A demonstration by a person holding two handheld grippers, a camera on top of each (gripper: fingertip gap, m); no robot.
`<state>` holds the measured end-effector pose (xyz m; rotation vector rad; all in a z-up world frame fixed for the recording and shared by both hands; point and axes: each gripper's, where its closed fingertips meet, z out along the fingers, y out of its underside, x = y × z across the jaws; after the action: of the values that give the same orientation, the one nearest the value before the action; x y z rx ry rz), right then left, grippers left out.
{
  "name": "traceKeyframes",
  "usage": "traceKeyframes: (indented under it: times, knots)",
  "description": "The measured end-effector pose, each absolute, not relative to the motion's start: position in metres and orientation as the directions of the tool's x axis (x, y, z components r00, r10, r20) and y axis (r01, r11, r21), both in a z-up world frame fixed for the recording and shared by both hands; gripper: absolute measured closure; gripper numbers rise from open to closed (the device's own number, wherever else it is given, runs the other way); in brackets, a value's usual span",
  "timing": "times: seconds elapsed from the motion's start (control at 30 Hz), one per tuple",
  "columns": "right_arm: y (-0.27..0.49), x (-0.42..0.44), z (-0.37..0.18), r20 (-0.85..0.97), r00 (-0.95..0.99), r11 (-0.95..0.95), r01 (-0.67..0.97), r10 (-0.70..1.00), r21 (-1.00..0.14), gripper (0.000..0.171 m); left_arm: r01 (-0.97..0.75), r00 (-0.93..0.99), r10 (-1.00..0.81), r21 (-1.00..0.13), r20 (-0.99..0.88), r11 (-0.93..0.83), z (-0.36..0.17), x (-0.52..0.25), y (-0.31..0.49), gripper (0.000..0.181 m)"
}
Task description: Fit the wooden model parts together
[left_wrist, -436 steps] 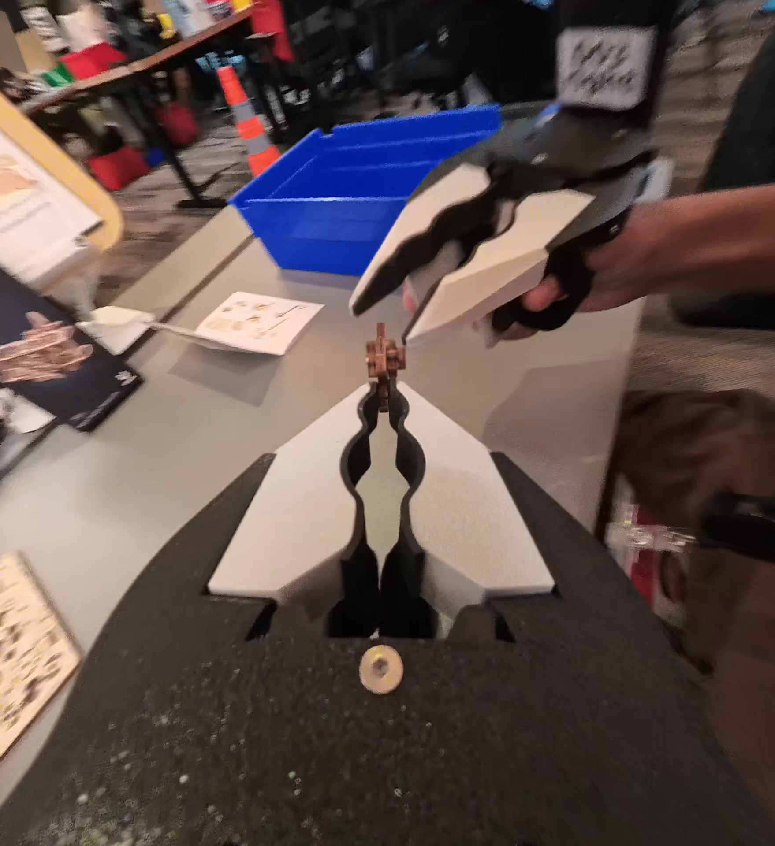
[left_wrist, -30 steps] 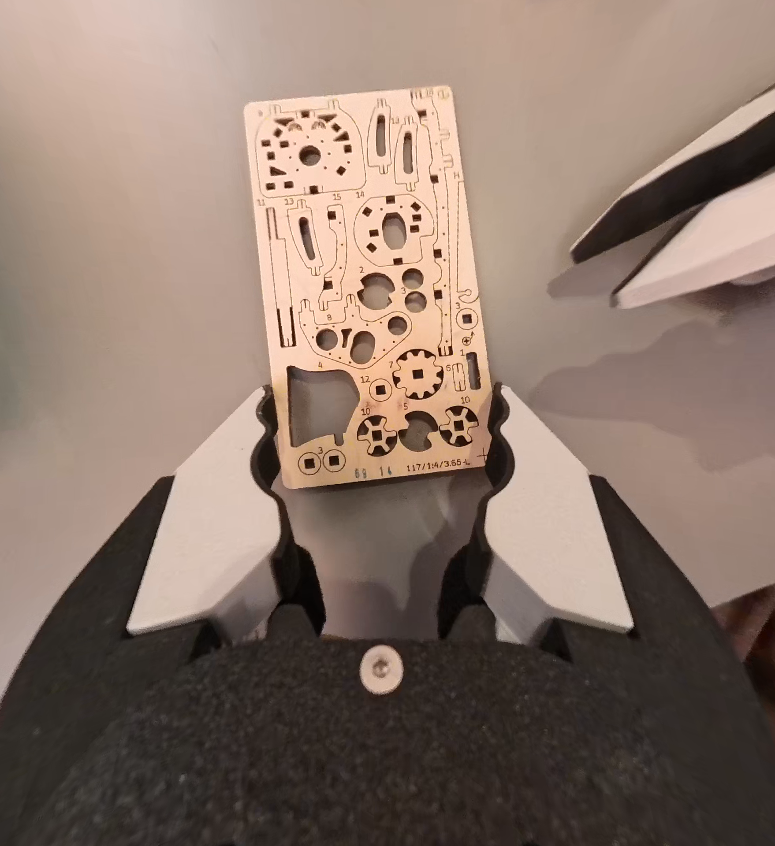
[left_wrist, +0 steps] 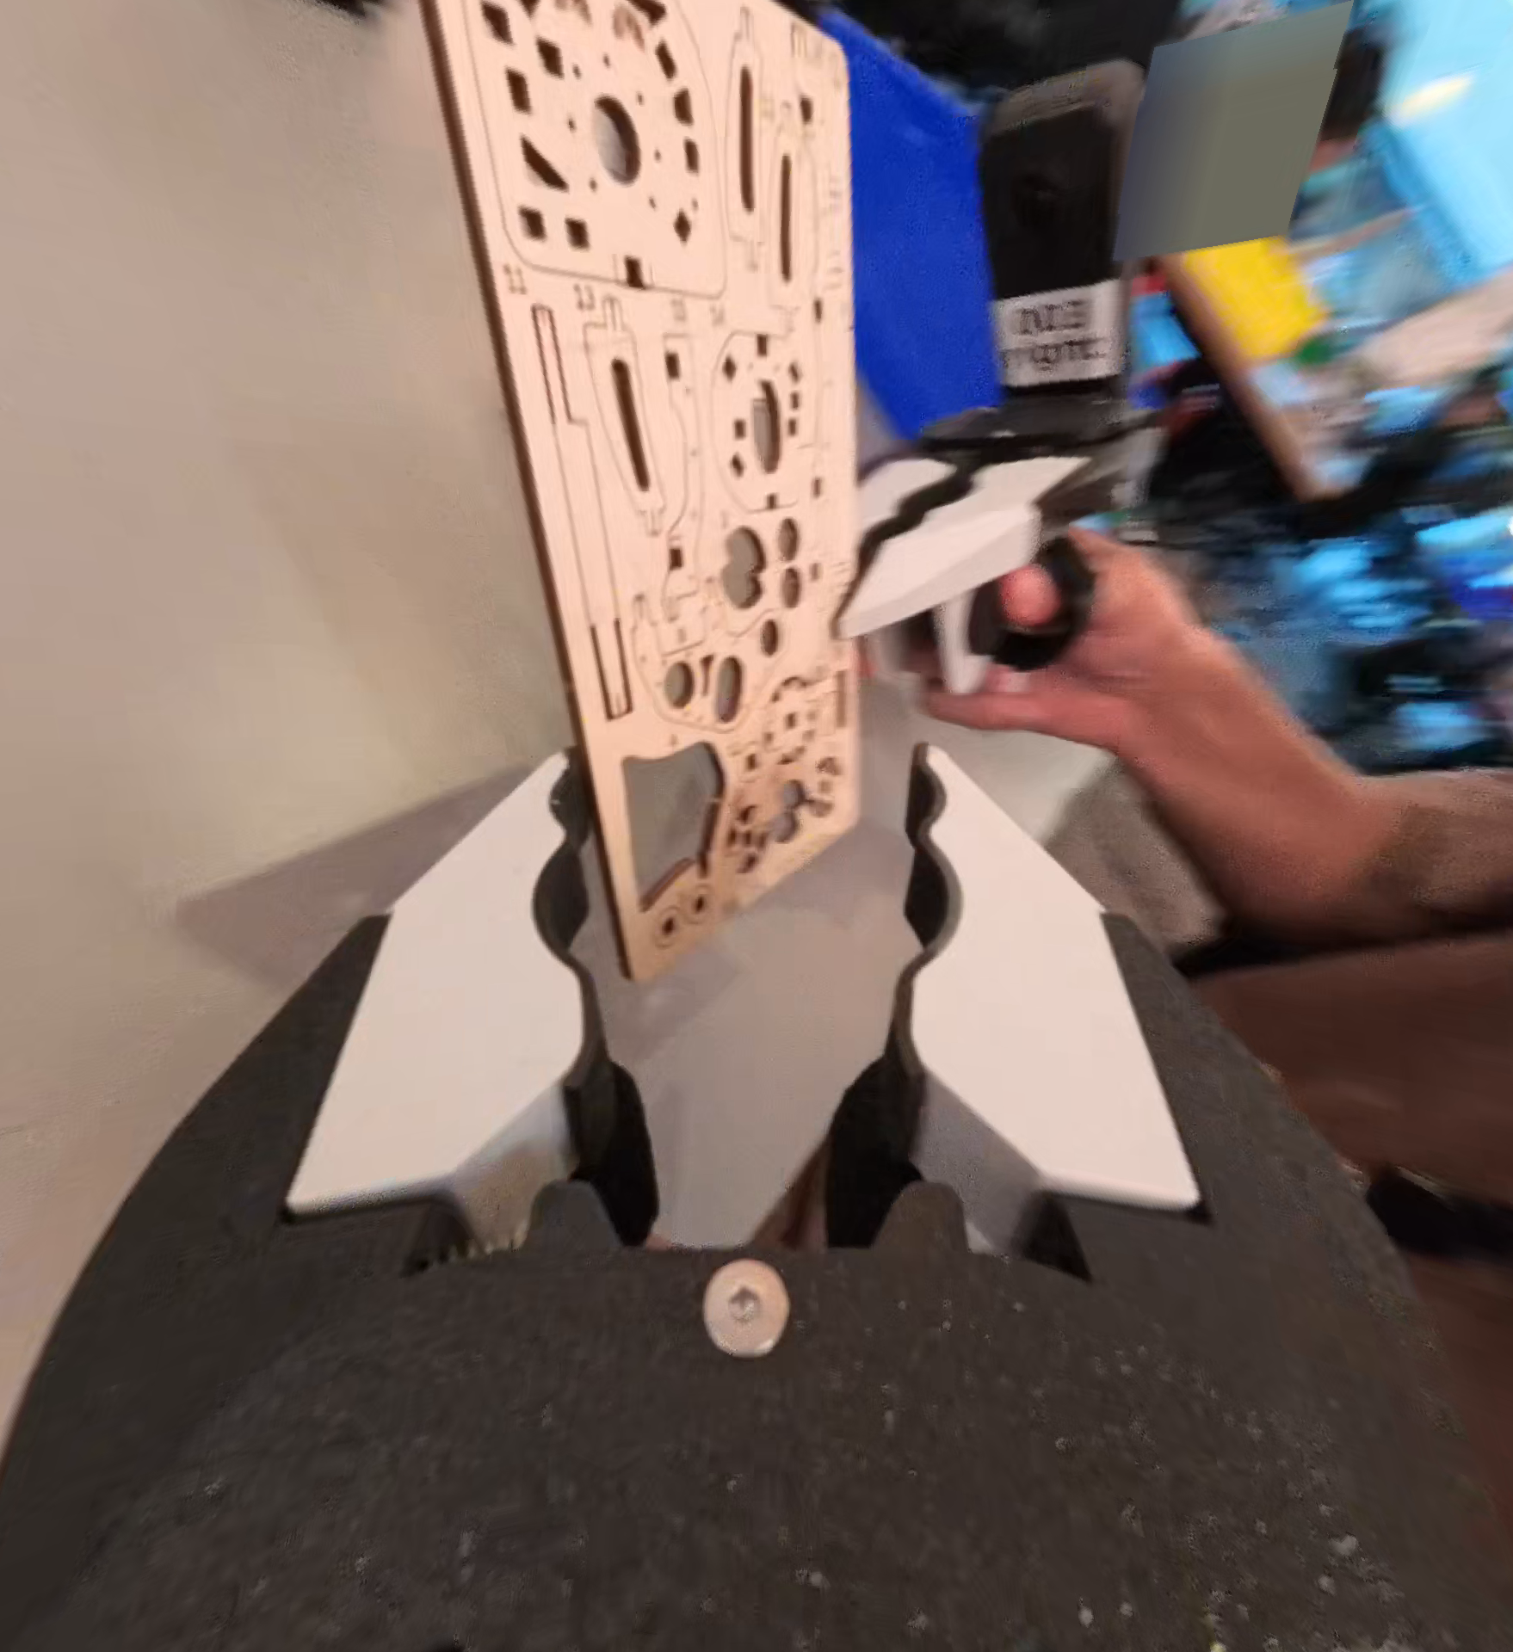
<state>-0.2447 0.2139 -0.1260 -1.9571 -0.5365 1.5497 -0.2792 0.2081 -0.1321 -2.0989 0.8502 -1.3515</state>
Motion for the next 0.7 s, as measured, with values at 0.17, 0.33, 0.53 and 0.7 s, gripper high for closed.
traceKeyframes:
  times: [0.17, 0.33, 0.53, 0.7]
  knots:
    - [0.205, -0.245, -0.109, -0.739, 0.109, -0.74, -0.038, 0.665, -0.672, 0.168, -0.329, 0.046, -0.619, -0.573, 0.784, -0.75, -0.136, -0.264, 0.168, 0.16]
    - [0.205, -0.248, -0.114, -0.771, 0.111, -0.77, -0.059, 0.627, -0.635, 0.146, -0.304, 0.052, -0.643, -0.601, 0.765, -0.739, -0.135, -0.262, 0.172, 0.18]
    - [0.201, -0.267, -0.117, -0.78, 0.114, -0.779, -0.058, 0.616, -0.624, 0.158, -0.253, 0.032, -0.619, -0.592, 0.785, -0.765, -0.128, -0.261, 0.175, 0.18]
    - [0.197, -0.268, -0.111, -0.78, 0.085, -0.778, -0.062, 0.62, -0.625, 0.168, -0.261, 0.023, -0.626, -0.6, 0.779, -0.756, -0.126, -0.26, 0.173, 0.179]
